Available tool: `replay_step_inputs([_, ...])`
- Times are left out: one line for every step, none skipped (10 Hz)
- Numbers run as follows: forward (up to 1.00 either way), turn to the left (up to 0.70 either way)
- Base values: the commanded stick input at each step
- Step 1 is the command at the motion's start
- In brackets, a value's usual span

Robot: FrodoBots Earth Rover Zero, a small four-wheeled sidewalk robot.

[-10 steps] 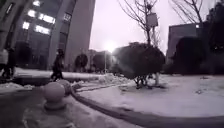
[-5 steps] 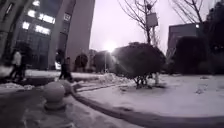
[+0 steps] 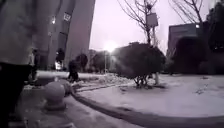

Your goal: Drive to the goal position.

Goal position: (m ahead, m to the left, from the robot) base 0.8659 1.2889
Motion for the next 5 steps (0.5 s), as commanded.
replay_step_inputs([1.0, 0.0])
replay_step_inputs([1.0, 0.0])
replay_step_inputs([1.0, 0.0])
replay_step_inputs([1.0, 0.0])
replay_step_inputs([1.0, 0.0])
